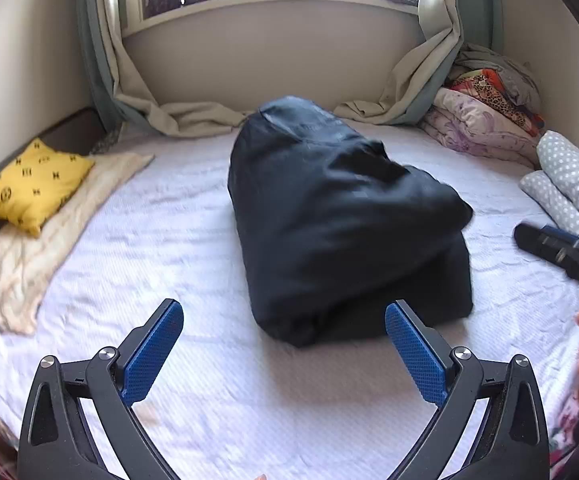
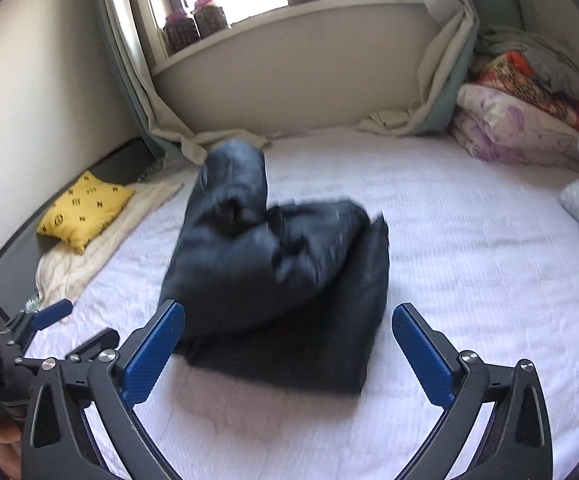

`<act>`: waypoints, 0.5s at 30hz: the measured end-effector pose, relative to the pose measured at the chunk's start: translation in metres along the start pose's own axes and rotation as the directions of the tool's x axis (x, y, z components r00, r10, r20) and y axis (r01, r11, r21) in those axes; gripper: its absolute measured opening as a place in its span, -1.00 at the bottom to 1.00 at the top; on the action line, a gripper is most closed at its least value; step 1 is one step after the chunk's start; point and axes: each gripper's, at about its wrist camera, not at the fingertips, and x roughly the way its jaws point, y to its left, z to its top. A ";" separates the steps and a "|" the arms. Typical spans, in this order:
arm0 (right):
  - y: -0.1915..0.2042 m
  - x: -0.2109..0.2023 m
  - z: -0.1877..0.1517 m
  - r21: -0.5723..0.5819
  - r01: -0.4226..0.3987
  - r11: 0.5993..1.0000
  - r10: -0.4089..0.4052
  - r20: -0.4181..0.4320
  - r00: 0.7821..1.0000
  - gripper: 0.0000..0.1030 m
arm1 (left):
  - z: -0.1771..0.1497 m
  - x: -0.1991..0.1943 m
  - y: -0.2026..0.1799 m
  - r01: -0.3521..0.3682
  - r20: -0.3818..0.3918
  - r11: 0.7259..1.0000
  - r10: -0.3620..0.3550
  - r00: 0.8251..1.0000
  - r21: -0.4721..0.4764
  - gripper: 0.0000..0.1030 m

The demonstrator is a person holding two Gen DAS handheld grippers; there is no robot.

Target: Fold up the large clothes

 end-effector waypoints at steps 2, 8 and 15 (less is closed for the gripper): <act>0.006 -0.002 -0.012 -0.027 0.027 0.999 -0.027 -0.026 0.999 1.00 | -0.009 -0.005 -0.004 -0.017 -0.012 1.000 0.017 1.000 -0.009 0.99; 0.022 -0.002 -0.048 -0.091 0.127 0.988 -0.133 -0.066 0.989 1.00 | -0.031 -0.018 -0.011 -0.066 0.012 0.998 0.066 0.998 -0.014 0.99; 0.027 -0.004 -0.071 -0.088 0.154 0.984 -0.162 -0.089 0.983 1.00 | -0.046 -0.024 -0.016 -0.122 0.033 0.993 0.121 0.992 0.006 0.99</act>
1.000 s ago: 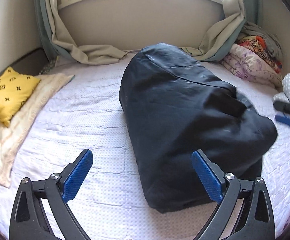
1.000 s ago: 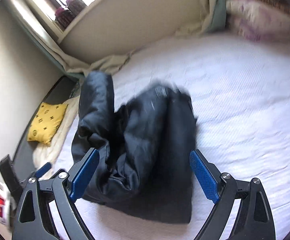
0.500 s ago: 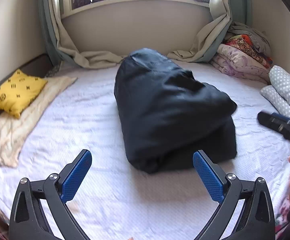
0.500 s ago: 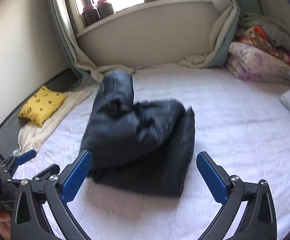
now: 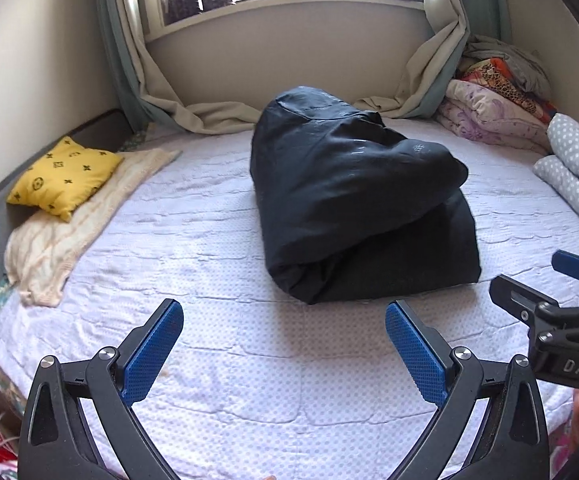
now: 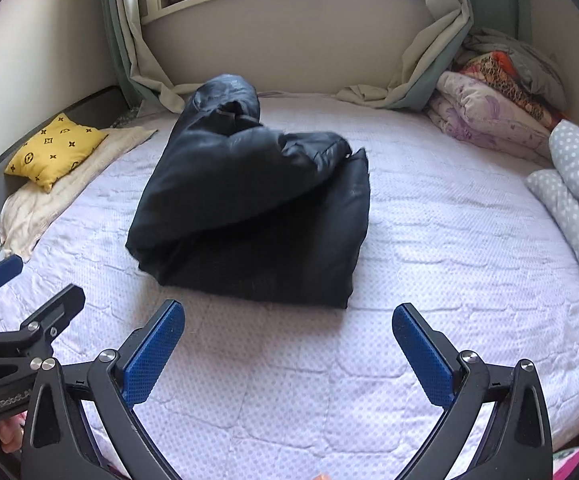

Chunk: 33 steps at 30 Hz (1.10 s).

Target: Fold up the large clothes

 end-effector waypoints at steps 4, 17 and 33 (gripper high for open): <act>-0.004 0.000 -0.007 0.016 0.016 1.000 -0.016 -0.006 1.000 1.00 | -0.003 0.005 0.002 0.021 -0.024 1.000 -0.022 0.999 -0.019 0.99; -0.010 0.005 -0.009 0.036 0.024 0.999 -0.023 -0.021 0.999 1.00 | -0.005 0.015 -0.008 0.006 -0.037 1.000 -0.006 0.999 0.006 0.99; -0.010 0.008 -0.009 0.039 0.019 0.999 -0.018 -0.028 0.999 1.00 | -0.005 0.015 -0.006 0.006 -0.039 1.000 -0.006 0.999 0.002 0.99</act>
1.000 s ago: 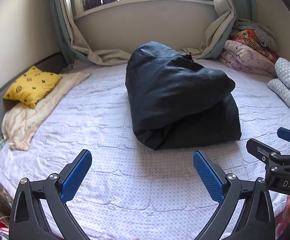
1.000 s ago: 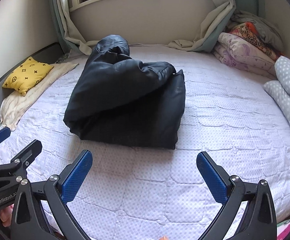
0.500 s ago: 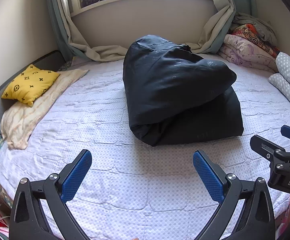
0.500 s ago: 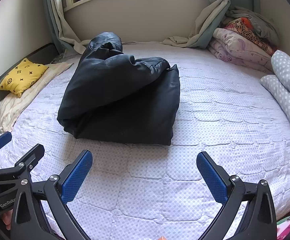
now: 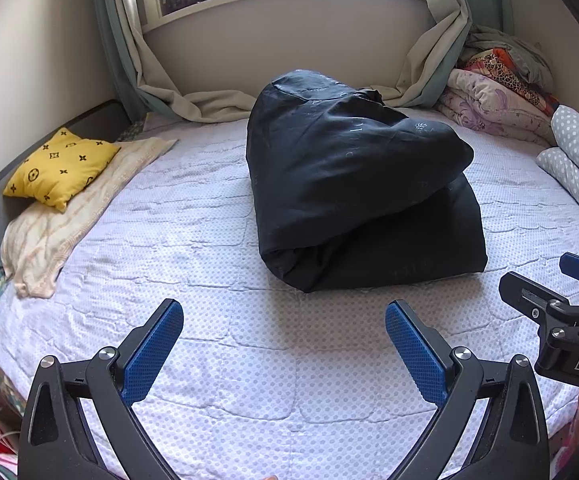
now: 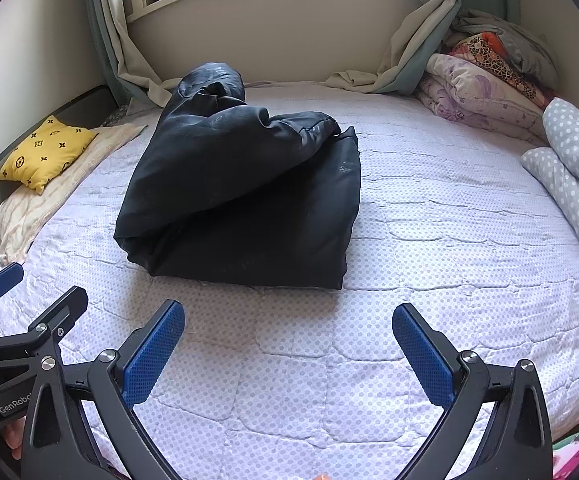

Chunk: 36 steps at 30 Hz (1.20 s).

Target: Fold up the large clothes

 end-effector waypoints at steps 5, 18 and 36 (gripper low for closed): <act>0.000 0.000 0.000 0.005 -0.002 1.000 0.002 -0.002 1.000 1.00 | -0.001 0.001 -0.001 -0.005 -0.001 1.000 0.005 1.000 0.003 0.99; 0.000 0.001 -0.002 0.009 -0.003 1.000 0.004 -0.004 1.000 1.00 | -0.001 0.002 -0.001 -0.008 -0.003 1.000 0.008 1.000 0.003 0.99; 0.001 0.006 -0.005 0.014 -0.003 1.000 0.003 -0.021 1.000 1.00 | -0.001 0.001 -0.002 -0.009 -0.002 1.000 0.009 1.000 -0.005 0.99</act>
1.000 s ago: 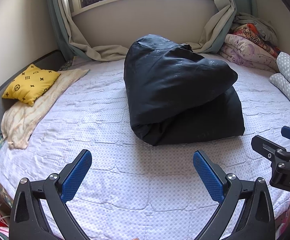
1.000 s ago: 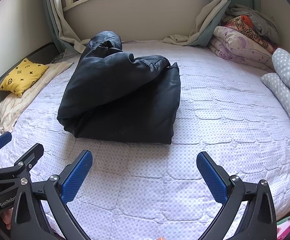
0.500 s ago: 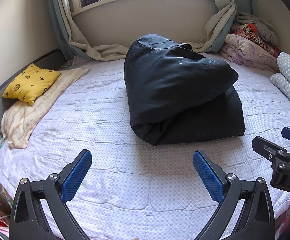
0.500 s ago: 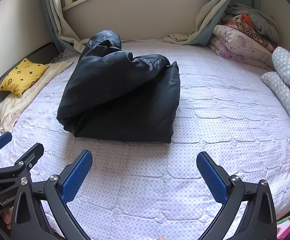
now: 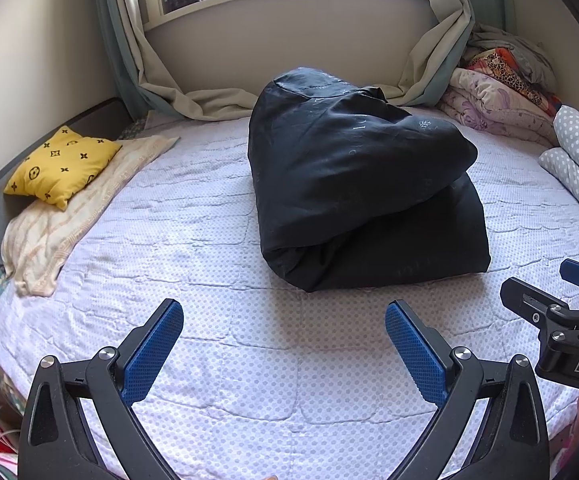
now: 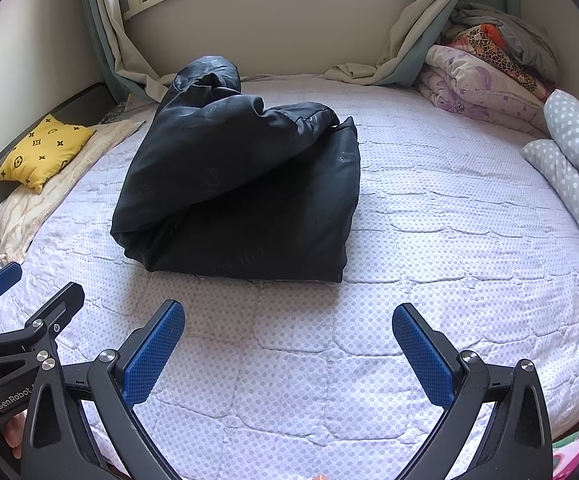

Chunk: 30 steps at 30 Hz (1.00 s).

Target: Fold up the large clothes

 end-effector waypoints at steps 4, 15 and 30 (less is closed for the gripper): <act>0.000 0.000 0.000 0.000 0.001 1.000 -0.001 -0.001 1.000 1.00 | 0.000 -0.001 0.000 -0.004 0.004 1.000 0.004 1.000 0.003 0.99; -0.001 0.001 -0.001 0.010 0.000 1.000 0.000 -0.006 1.000 1.00 | 0.000 0.000 0.000 -0.005 0.005 1.000 0.005 1.000 0.005 0.99; -0.001 -0.001 -0.001 0.011 -0.003 1.000 0.003 -0.009 1.000 1.00 | 0.000 -0.003 0.000 -0.019 0.017 1.000 0.018 1.000 0.016 0.99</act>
